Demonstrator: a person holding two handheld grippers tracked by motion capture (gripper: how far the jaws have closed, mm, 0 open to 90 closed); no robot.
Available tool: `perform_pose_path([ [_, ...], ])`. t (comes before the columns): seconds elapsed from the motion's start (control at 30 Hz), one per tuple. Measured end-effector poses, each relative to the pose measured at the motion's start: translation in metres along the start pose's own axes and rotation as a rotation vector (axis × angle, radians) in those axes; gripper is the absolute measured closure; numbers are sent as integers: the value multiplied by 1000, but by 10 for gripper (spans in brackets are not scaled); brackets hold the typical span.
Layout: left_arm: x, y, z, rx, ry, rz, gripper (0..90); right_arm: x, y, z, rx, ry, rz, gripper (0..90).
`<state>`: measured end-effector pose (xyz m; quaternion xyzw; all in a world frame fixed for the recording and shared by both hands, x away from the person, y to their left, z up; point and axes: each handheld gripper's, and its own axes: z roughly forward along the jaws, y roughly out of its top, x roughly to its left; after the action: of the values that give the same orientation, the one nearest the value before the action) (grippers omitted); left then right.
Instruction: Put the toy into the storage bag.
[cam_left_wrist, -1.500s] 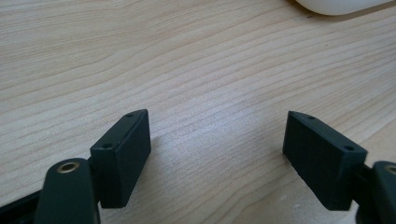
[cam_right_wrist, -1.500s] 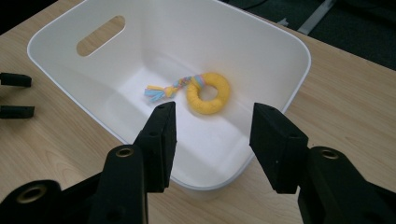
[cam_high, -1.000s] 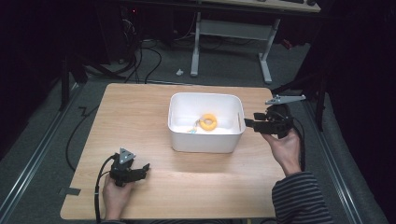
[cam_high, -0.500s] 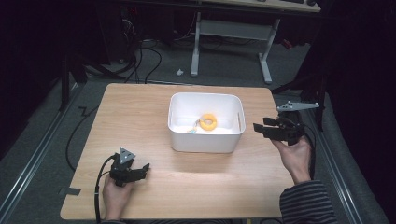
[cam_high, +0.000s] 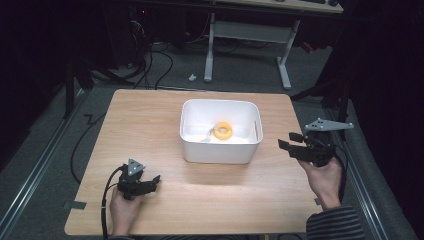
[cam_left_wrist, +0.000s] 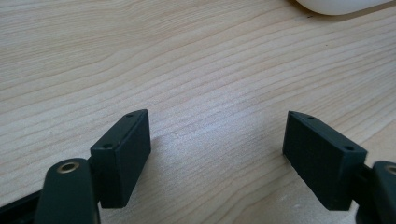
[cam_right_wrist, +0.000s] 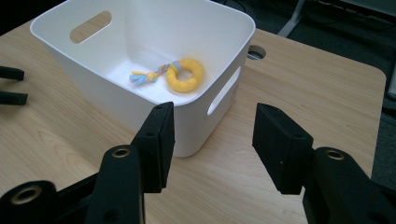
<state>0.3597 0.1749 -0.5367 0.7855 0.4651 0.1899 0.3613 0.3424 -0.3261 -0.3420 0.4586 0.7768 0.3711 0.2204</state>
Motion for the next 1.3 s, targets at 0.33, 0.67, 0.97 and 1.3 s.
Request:
perform_pose_path([
  [0.33, 0, 0, 0, 0, 1, 1, 237, -1, -20, -5, -13, 12, 34, 493],
  [0.67, 0, 0, 0, 0, 2, 1, 238, 2, -43, 1, -5, 26, 57, 493],
  [0.97, 0, 0, 0, 0, 2, 1, 239, 4, -58, 12, 2, 42, 79, 493],
  [1.3, -1, 0, 0, 0, 4, 3, 239, 7, -68, 25, 6, 60, 100, 494],
])
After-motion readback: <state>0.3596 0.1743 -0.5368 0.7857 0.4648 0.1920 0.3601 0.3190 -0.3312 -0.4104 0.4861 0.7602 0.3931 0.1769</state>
